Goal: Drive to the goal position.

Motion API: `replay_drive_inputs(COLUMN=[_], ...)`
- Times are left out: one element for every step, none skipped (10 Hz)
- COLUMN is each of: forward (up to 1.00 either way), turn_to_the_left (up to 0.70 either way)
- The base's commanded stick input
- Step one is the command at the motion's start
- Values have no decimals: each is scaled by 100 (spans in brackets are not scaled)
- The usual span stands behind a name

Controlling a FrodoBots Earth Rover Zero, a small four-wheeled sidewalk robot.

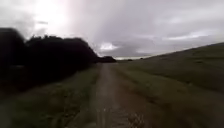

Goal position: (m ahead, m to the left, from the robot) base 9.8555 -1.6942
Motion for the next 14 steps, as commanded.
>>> replay_drive_inputs(forward=[70, 70, 70, 70, 70, 70, 70, 70, 70, 70, 70, 70, 70, 70], turn_to_the_left=[0, 0, 0, 0, 0, 0, 0, 0, 0, 0, 0, 0, 0, 0])
